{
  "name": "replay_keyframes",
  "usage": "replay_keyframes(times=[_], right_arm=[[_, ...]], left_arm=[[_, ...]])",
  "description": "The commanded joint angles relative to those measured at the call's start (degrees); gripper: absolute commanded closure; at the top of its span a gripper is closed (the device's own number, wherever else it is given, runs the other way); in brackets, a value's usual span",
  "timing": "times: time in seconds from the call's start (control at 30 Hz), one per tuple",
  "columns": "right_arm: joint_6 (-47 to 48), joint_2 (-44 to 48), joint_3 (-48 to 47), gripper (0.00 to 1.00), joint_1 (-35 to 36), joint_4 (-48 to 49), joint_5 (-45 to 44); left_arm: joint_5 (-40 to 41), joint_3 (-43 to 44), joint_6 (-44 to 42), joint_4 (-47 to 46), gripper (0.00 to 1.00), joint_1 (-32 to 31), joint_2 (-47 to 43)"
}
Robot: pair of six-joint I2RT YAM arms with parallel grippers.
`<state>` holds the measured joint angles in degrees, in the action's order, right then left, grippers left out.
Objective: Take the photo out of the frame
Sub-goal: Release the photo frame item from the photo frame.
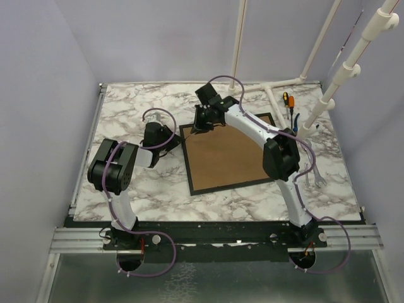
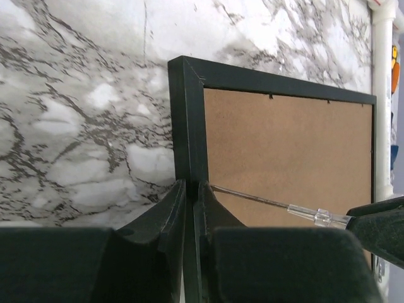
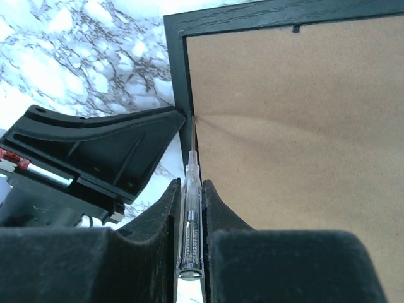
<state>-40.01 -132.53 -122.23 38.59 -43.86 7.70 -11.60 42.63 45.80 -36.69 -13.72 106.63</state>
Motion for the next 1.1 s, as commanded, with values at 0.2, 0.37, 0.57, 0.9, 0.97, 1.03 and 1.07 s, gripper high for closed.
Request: replay_keyframes(times=[0.2, 0.37, 0.57, 0.9, 0.97, 1.03, 1.07], right_arm=[[-1.74, 13.89, 19.98, 0.99, -4.49, 17.54, 8.68], [-2.93, 14.82, 28.53, 0.99, -9.68, 25.21, 20.35], [-3.06, 13.07, 34.55, 1.0, -13.08, 32.06, 28.9], [-7.11, 8.63, 37.07, 0.99, -13.19, 38.5, 33.52], [-7.4, 8.06, 37.07, 0.99, -13.19, 38.66, 33.54], [-7.61, 7.75, 37.07, 0.99, -13.19, 38.73, 33.43], [-7.63, 7.61, 37.07, 0.99, -13.19, 38.74, 33.36]], left_arm=[[-6.5, -0.09, -2.02, 5.57, 0.87, -0.9, -2.87], [-6.41, -0.65, -2.45, 5.91, 0.86, -0.87, -3.71], [-6.58, -1.29, -2.41, 5.97, 0.83, -0.9, -4.78], [-7.12, -0.85, -1.95, 5.46, 0.81, -0.87, -4.14], [-7.21, -0.63, -1.94, 5.47, 0.81, -0.92, -3.83], [-7.14, -0.46, -1.9, 5.49, 0.81, -0.89, -3.71], [-7.13, -0.4, -1.94, 5.49, 0.81, -0.92, -3.71]])
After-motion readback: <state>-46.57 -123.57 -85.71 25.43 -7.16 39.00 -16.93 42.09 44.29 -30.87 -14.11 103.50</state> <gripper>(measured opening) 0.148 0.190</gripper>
